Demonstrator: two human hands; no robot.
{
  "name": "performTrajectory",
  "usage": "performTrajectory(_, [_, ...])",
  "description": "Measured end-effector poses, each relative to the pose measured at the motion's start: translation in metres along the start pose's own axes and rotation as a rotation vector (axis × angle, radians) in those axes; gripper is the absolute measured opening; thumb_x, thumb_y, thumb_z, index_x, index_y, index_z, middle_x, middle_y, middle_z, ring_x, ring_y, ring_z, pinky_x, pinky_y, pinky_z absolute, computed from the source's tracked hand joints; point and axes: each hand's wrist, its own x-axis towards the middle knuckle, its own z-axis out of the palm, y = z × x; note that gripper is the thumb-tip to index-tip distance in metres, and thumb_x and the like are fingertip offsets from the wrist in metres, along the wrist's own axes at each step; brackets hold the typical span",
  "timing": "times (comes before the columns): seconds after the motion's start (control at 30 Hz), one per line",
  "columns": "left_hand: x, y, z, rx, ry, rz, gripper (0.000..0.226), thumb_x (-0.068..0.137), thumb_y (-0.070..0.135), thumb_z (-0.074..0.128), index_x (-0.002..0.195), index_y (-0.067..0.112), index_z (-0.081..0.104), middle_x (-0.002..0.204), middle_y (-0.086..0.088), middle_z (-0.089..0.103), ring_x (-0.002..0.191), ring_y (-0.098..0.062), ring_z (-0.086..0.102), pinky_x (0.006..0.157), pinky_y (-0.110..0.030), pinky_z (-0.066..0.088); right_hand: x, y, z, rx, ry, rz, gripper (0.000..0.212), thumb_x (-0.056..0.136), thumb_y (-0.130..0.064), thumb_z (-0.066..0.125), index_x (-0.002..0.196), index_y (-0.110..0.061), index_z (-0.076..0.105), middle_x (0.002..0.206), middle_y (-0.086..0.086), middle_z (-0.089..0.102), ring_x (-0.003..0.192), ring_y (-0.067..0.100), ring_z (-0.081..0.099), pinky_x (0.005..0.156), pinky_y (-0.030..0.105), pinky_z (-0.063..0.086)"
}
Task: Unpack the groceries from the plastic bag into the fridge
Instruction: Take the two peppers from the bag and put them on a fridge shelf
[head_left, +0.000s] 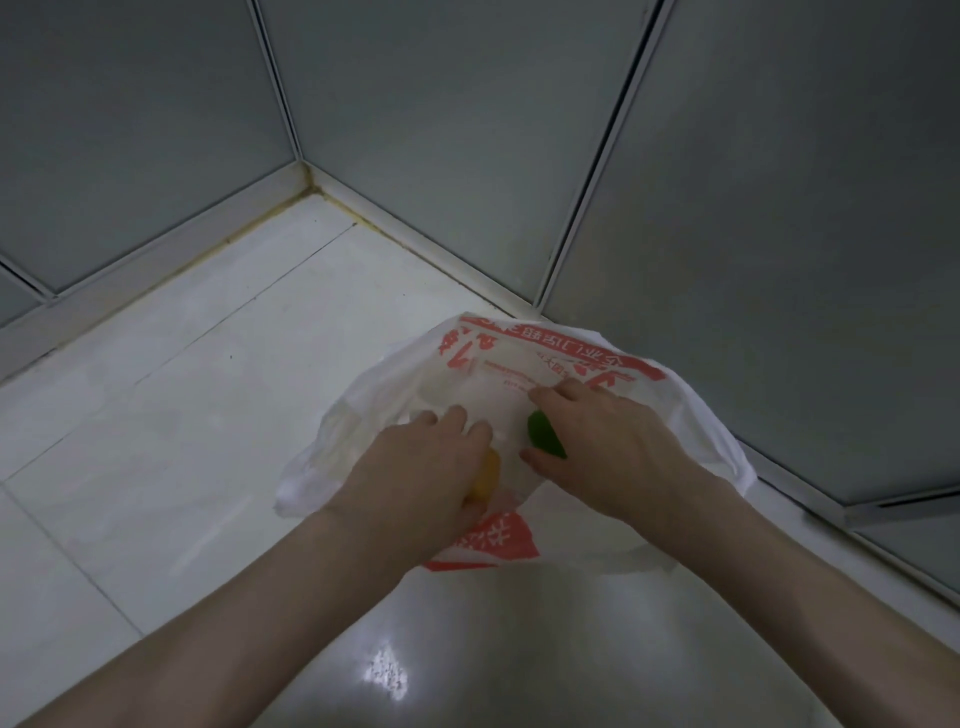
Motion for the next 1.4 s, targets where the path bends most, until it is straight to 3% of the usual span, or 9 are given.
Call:
performTrajectory(0.13, [-0.003,0.003,-0.022,-0.024,0.197,-0.005,0.062,0.098,0.062,0.049,0.148,0.027,0.037,0.142,0.004,0.055,0.113,-0.016,0.061,0.091,-0.029,0.054,0.012,0.004,0.010,-0.012,-0.012,0.074,0.048,0.104,-0.046,0.052,0.144,-0.020,0.048,0.137,0.004,0.058,0.119,0.024,0.061,0.098,0.039,0.056])
performTrajectory(0.23, [-0.005,-0.007,-0.019,-0.013,0.315,-0.034,0.064,0.083,0.056,0.075,0.133,0.017,0.061,0.119,-0.001,0.073,0.091,-0.019,0.072,0.069,-0.030,0.060,0.023,0.005,0.019,-0.033,-0.028,0.122,0.041,0.105,-0.041,0.050,0.139,-0.017,0.050,0.131,0.006,0.059,0.115,0.026,0.061,0.091,0.037,0.056])
performTrajectory(0.3, [-0.004,-0.012,-0.009,-0.029,0.351,-0.038,0.066,0.078,0.053,0.081,0.129,0.015,0.064,0.115,-0.003,0.074,0.089,-0.021,0.073,0.067,-0.032,0.061,0.029,0.006,0.025,-0.047,-0.034,0.150,0.041,0.105,-0.040,0.049,0.137,-0.015,0.051,0.130,0.008,0.059,0.116,0.028,0.061,0.089,0.037,0.053])
performTrajectory(0.5, [0.003,-0.019,-0.004,0.001,0.418,-0.092,0.075,0.077,0.054,0.082,0.136,0.015,0.056,0.122,-0.006,0.072,0.095,-0.027,0.072,0.072,-0.038,0.061,0.042,0.011,0.033,-0.162,-0.027,0.164,0.049,0.100,-0.045,0.056,0.140,-0.016,0.054,0.141,0.010,0.057,0.133,0.030,0.052,0.111,0.041,0.042])
performTrajectory(0.77, [0.010,-0.022,-0.005,0.016,0.408,-0.173,0.081,0.071,0.055,0.087,0.135,0.017,0.059,0.115,-0.003,0.073,0.086,-0.023,0.071,0.062,-0.034,0.060,0.040,0.009,0.035,-0.276,-0.038,0.085,0.043,0.103,-0.033,0.056,0.141,-0.014,0.051,0.141,0.010,0.058,0.134,0.035,0.050,0.119,0.049,0.033])
performTrajectory(1.0, [0.008,-0.027,-0.008,0.005,0.458,-0.201,0.066,0.072,0.051,0.087,0.124,0.016,0.066,0.112,-0.006,0.072,0.087,-0.027,0.071,0.063,-0.036,0.060,0.029,-0.002,0.042,0.143,-0.009,-0.070,0.065,0.100,-0.052,0.060,0.154,-0.033,0.029,0.160,0.005,0.038,0.132,0.029,0.055,0.106,0.043,0.054])
performTrajectory(1.17, [-0.004,-0.031,-0.005,-0.210,0.430,-0.282,0.064,0.081,0.053,0.080,0.134,0.025,0.058,0.127,-0.001,0.067,0.107,-0.026,0.066,0.072,-0.038,0.058,0.017,-0.005,0.039,0.431,0.078,-0.008,0.087,0.088,-0.050,0.077,0.156,-0.034,0.025,0.160,-0.004,0.039,0.142,0.022,0.047,0.116,0.042,0.047])
performTrajectory(1.33, [-0.022,-0.025,-0.030,-0.494,0.399,-0.387,0.068,0.085,0.062,0.070,0.142,0.030,0.049,0.132,0.007,0.059,0.114,-0.016,0.056,0.082,-0.029,0.044,-0.010,-0.008,0.013,0.608,0.164,0.007,0.085,0.082,-0.036,0.087,0.152,-0.028,0.039,0.154,-0.004,0.036,0.137,0.016,0.044,0.108,0.022,0.041])
performTrajectory(1.4, [-0.033,-0.017,-0.054,-0.578,0.382,-0.437,0.071,0.083,0.061,0.073,0.143,0.029,0.051,0.128,0.008,0.058,0.112,-0.015,0.056,0.083,-0.027,0.043,-0.028,-0.013,-0.004,0.660,0.176,0.013,0.082,0.080,-0.030,0.088,0.148,-0.028,0.042,0.149,-0.005,0.041,0.135,0.014,0.046,0.108,0.025,0.046])
